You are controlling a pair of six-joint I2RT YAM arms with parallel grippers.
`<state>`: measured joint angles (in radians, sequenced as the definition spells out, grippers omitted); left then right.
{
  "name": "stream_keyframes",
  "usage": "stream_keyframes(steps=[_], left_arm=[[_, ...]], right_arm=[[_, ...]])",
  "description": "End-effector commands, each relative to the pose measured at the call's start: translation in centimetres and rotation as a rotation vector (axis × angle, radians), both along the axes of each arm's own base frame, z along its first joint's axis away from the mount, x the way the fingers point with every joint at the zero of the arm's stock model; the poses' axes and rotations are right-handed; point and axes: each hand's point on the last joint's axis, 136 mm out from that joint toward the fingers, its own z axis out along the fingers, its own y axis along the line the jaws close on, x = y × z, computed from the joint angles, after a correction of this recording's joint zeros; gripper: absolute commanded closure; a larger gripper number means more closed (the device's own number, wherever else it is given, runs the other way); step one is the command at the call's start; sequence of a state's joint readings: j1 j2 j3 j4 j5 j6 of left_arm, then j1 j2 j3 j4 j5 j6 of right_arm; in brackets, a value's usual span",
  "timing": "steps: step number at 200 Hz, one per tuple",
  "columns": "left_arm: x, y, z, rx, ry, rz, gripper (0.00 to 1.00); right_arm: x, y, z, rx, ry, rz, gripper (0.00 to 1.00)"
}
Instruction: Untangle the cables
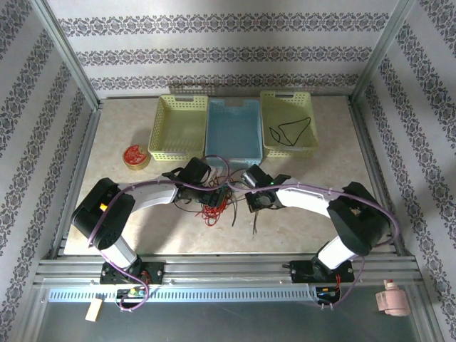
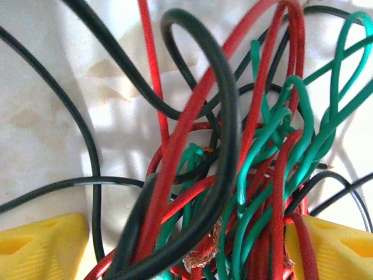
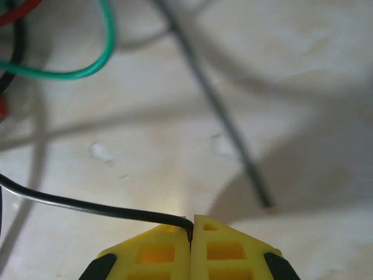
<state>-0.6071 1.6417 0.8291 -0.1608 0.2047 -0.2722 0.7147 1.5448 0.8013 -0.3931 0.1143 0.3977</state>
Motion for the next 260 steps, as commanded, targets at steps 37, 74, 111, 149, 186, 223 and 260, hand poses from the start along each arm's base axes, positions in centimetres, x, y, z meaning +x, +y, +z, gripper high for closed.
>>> stream_keyframes(steps=[37, 74, 111, 149, 186, 223, 260], left_arm=[[0.0, 1.5, -2.1, 0.083, 0.025, 0.072, 0.12], [0.0, 2.1, -2.4, 0.109, 0.024, 0.093, 0.12], [-0.1, 2.5, -2.5, 0.122, 0.024, 0.104, 0.12], [-0.4, 3.0, -2.8, 0.125, 0.018, 0.113, 0.11], [-0.4, 3.0, -3.1, 0.129, 0.029, 0.117, 0.11], [-0.4, 3.4, -3.3, 0.136, 0.027, 0.133, 0.09], [-0.6, 3.5, -3.4, 0.136, 0.032, 0.136, 0.09]], right_arm=[[3.7, -6.1, 6.5, -0.075, -0.287, -0.243, 1.0], [4.3, -8.1, 7.7, -0.054, -0.318, -0.334, 1.0], [4.6, -10.6, 8.6, -0.023, -0.333, -0.459, 1.0], [4.7, -14.9, 10.4, 0.024, -0.379, -0.646, 1.0], [4.7, -18.4, 12.0, 0.022, -0.416, -0.755, 1.0], [4.2, -22.0, 14.0, 0.006, -0.479, -0.869, 1.0], [3.9, -25.3, 17.1, 0.062, -0.542, -0.97, 1.0]])
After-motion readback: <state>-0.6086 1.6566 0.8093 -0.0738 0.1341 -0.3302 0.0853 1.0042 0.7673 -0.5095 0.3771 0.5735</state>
